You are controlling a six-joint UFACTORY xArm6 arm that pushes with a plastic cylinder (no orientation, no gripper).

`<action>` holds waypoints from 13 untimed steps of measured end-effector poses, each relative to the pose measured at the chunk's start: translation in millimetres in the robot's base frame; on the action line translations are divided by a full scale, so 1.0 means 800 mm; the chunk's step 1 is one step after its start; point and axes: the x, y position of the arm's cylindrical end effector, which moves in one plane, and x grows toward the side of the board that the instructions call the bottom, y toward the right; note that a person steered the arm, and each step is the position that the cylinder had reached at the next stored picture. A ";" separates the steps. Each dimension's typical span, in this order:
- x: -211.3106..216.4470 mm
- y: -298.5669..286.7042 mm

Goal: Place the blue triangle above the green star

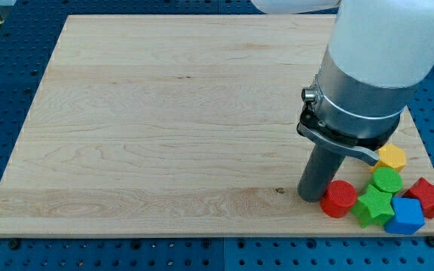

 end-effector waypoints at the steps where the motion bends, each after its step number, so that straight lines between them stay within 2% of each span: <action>1: 0.004 -0.005; 4: -0.009 -0.098; 7: -0.146 -0.117; 8: -0.174 -0.117; 9: -0.179 -0.101; 12: -0.180 0.020; 13: -0.196 0.048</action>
